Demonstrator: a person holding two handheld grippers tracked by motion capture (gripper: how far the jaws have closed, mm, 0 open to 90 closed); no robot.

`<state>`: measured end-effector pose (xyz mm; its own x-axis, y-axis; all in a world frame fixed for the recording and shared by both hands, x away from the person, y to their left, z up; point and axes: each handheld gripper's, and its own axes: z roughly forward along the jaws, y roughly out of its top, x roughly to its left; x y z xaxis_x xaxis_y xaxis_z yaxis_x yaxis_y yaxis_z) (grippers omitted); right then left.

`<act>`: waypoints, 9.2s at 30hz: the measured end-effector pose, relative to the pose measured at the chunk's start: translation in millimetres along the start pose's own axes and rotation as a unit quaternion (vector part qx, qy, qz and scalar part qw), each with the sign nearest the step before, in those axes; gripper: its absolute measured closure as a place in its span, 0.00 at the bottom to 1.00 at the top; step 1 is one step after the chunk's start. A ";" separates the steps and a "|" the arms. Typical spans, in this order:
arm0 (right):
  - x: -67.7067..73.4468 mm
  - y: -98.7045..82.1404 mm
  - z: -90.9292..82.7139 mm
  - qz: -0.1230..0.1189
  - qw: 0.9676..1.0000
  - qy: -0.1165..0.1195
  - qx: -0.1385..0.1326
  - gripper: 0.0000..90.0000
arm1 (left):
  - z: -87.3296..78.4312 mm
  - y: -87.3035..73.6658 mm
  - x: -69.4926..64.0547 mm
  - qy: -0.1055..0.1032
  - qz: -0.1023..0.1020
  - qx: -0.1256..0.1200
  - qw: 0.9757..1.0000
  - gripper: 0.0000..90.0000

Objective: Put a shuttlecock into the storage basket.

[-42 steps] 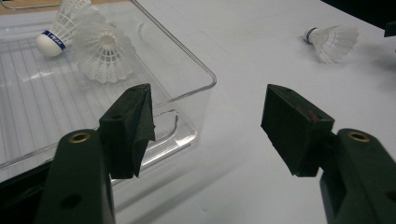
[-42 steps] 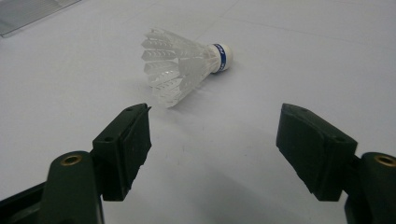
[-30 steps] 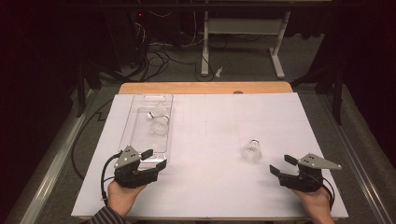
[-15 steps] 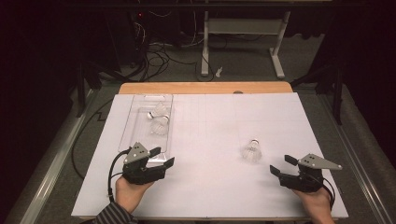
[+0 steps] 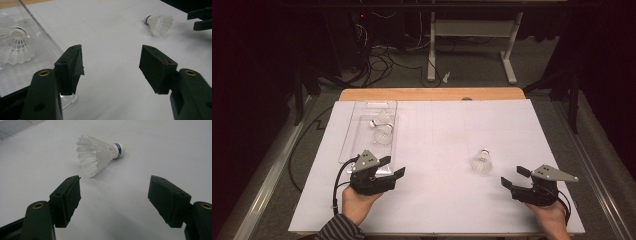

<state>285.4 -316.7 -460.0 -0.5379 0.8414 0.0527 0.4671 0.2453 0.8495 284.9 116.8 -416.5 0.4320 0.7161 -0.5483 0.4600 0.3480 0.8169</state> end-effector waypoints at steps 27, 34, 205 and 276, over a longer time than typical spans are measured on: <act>0.6 0.1 0.0 -0.002 1.000 0.000 0.000 0.30 | 32.8 0.0 -18.2 -0.023 -0.006 0.015 1.000 0.42; 0.5 0.2 0.0 -0.002 1.000 0.000 0.000 0.30 | 44.5 -1.6 -23.9 -0.029 -0.007 0.024 0.999 0.43; 0.3 0.0 1.5 -0.006 1.000 0.004 0.005 0.30 | 202.6 -48.7 -94.7 -0.010 0.062 0.258 0.964 0.58; 0.8 0.0 1.3 -0.009 1.000 0.005 0.005 0.30 | 222.8 -57.8 -90.2 0.002 0.028 0.264 0.964 1.00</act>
<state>285.9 -315.4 -460.6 -0.5536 0.8316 0.0432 0.4640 0.2650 0.8453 392.1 -102.7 -454.2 0.4648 0.7277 -0.5044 0.7676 -0.0472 0.6392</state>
